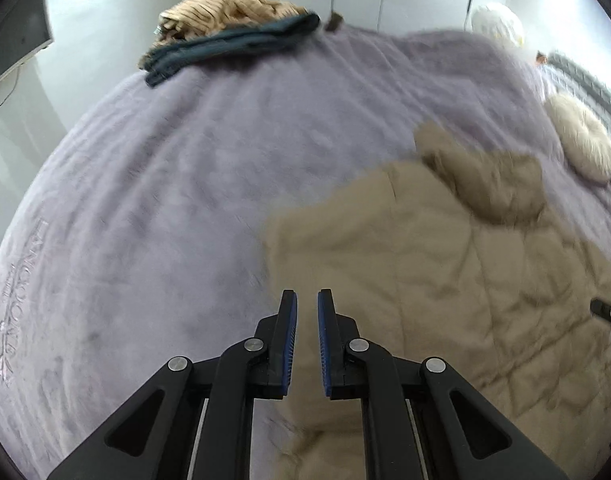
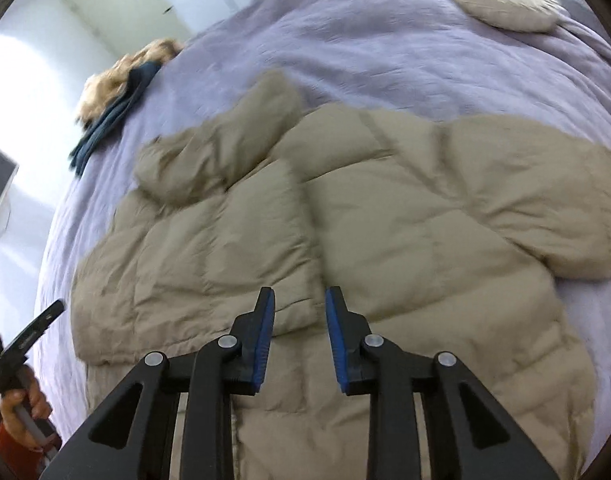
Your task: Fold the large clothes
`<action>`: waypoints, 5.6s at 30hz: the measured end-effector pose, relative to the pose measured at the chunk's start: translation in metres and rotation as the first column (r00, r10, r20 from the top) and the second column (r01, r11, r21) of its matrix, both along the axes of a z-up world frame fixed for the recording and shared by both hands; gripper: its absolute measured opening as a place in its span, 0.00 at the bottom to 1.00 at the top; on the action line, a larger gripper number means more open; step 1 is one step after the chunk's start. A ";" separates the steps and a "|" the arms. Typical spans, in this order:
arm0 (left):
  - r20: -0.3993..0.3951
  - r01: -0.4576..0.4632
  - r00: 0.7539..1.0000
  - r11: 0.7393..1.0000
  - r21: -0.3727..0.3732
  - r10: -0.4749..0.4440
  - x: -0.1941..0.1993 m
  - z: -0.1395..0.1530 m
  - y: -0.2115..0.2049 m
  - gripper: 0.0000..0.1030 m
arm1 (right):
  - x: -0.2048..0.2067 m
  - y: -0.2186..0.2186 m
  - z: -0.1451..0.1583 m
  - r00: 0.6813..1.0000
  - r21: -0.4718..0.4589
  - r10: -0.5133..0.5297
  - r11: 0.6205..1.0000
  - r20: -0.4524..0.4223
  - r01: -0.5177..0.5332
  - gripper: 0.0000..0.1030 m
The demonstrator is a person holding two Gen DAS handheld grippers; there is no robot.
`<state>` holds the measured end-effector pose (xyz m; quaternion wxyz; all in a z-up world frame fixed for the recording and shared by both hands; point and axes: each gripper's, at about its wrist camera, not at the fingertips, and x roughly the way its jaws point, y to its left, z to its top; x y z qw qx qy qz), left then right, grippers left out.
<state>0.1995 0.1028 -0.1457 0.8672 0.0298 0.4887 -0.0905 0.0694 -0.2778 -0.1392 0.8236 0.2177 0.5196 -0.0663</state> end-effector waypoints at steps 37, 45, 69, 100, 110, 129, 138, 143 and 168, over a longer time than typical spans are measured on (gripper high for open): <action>-0.267 0.094 0.954 0.983 -0.160 -0.135 -0.104 -0.005 -0.121 0.61 | -0.131 -0.096 -0.004 0.969 0.304 -0.192 0.924 -0.153 0.231 0.70; -0.238 0.178 0.948 0.973 -0.149 -0.210 -0.121 0.007 -0.170 1.00 | -0.161 -0.146 0.000 0.951 0.323 -0.278 0.895 -0.137 0.308 0.70; -0.235 0.346 0.900 0.930 -0.125 -0.367 -0.145 0.007 -0.319 1.00 | -0.229 -0.355 -0.028 0.678 0.423 -0.732 0.596 -0.064 0.683 1.00; -0.227 0.192 0.944 0.959 -0.209 -0.239 -0.115 0.002 -0.284 1.00 | -0.107 -0.360 0.021 0.762 0.750 -0.612 0.602 0.212 0.275 0.06; -0.145 0.116 0.980 0.982 -0.151 -0.138 -0.092 0.022 -0.206 1.00 | 0.010 -0.192 0.090 0.903 0.519 -0.159 0.851 0.399 -0.079 0.06; -0.121 -0.116 0.987 0.986 -0.116 0.102 -0.086 0.011 -0.067 1.00 | 0.058 0.014 -0.041 0.989 0.398 0.144 0.910 -0.036 -0.118 0.83; -0.118 -0.101 0.990 0.976 -0.190 0.079 -0.074 0.017 -0.072 1.00 | 0.036 -0.038 0.007 0.993 0.380 -0.110 0.920 0.029 0.091 0.83; -0.136 -0.110 0.988 0.939 -0.326 0.069 -0.054 0.021 -0.068 1.00 | 0.030 -0.076 -0.009 0.952 0.498 -0.305 0.821 -0.031 0.280 0.26; -0.292 -0.149 0.955 0.757 -0.636 -0.057 -0.007 -0.019 -0.088 1.00 | 0.016 -0.009 0.009 0.977 0.162 0.196 0.970 -0.078 -0.182 0.77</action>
